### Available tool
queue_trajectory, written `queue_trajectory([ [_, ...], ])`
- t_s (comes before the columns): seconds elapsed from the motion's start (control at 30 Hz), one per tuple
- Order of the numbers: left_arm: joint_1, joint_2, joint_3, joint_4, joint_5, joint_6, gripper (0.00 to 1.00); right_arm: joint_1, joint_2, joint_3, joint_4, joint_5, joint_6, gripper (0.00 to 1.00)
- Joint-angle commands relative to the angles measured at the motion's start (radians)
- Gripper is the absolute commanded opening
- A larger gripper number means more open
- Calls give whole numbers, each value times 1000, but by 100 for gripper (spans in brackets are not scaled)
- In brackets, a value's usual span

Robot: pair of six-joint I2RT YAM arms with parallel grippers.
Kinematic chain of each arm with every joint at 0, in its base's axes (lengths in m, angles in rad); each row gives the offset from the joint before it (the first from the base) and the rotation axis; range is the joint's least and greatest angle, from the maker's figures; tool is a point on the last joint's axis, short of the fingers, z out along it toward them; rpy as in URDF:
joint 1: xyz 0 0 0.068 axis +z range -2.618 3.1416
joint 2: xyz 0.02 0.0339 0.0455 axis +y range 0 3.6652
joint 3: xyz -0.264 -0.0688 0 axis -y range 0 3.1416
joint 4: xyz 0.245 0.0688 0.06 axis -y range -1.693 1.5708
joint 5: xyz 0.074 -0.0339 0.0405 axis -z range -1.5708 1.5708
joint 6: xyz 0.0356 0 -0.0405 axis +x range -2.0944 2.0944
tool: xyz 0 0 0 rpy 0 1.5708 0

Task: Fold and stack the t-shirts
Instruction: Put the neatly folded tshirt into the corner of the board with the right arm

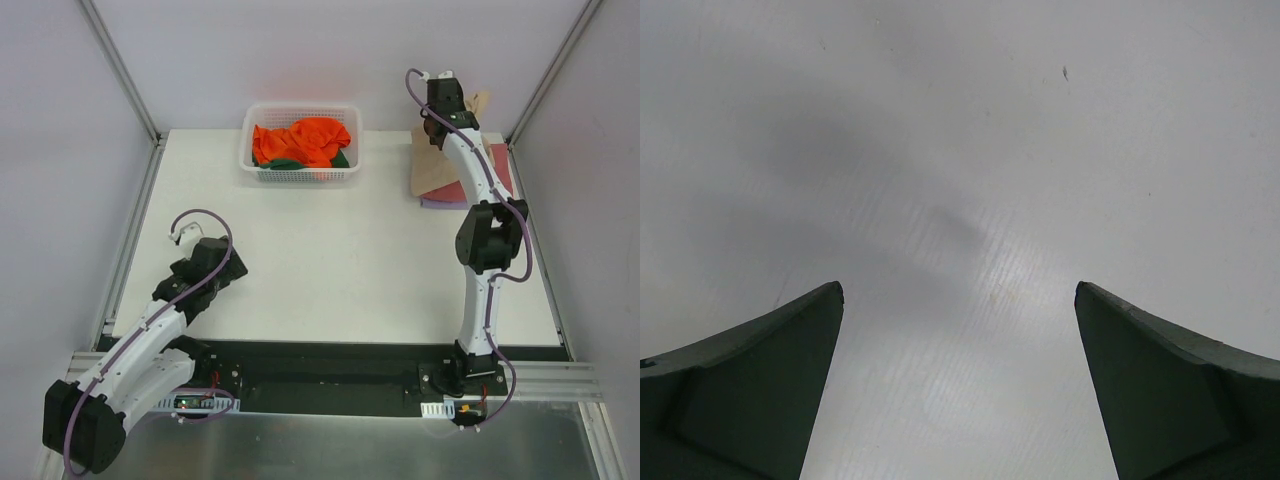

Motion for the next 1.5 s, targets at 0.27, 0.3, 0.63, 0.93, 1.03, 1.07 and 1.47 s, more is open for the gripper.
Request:
queue_trajectory([
  [0.27,9,23,45,-19,-29,-20,99,-98,32,88,63,-103,80,0],
  [0.3,9,27,46,-19,-27,-20,99,-105,36,87,75,-109,78,0],
  [0.63,9,58,73,-19,-35,-17,99,-137,110,99,123,-94,92,1],
  [0.93,9,70,109,-42,-69,-5,99,-181,145,103,138,-103,137,0],
  [1.03,9,70,114,-46,-78,-3,99,-183,154,97,137,-102,134,1],
  [1.07,9,70,117,-46,-78,-5,99,-181,156,94,135,-97,134,1],
  [1.47,9,70,126,-54,-69,-3,99,-181,130,80,137,33,149,65],
])
